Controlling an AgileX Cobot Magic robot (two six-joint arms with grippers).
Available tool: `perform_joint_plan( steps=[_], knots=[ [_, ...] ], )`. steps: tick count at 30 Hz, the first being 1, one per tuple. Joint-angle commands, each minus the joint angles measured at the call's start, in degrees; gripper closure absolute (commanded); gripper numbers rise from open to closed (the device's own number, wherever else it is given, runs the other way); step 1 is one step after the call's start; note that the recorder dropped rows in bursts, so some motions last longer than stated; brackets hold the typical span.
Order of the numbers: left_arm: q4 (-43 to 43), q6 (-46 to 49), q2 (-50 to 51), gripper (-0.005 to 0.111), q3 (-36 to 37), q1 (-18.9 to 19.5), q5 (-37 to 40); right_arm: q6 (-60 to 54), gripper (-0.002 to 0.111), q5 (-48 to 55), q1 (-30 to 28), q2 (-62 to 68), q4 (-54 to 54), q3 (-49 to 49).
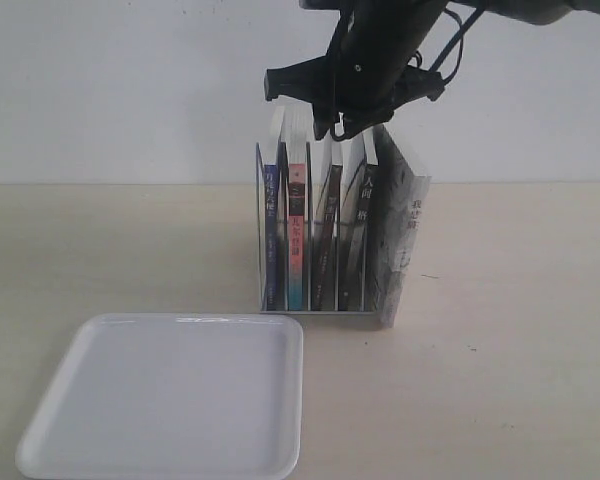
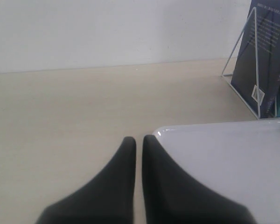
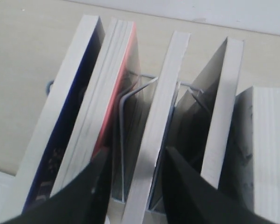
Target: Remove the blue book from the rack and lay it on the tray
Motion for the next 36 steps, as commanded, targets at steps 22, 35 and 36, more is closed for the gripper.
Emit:
perform_joint_plan(
  steps=[22,35,36],
  knots=[
    [0.3,0.1,-0.2,0.103,0.2,0.1,0.0,0.9,0.095,1.1,0.1,3.1,-0.5,-0.2],
    [0.3,0.1,-0.2,0.103,0.2,0.1,0.0,0.9,0.108,-0.4,0.1,-0.5,-0.5,-0.3],
    [0.3,0.1,-0.2,0.103,0.2,0.1,0.0,1.1,0.108,-0.3,0.1,-1.1,-0.5,-0.3]
  ],
)
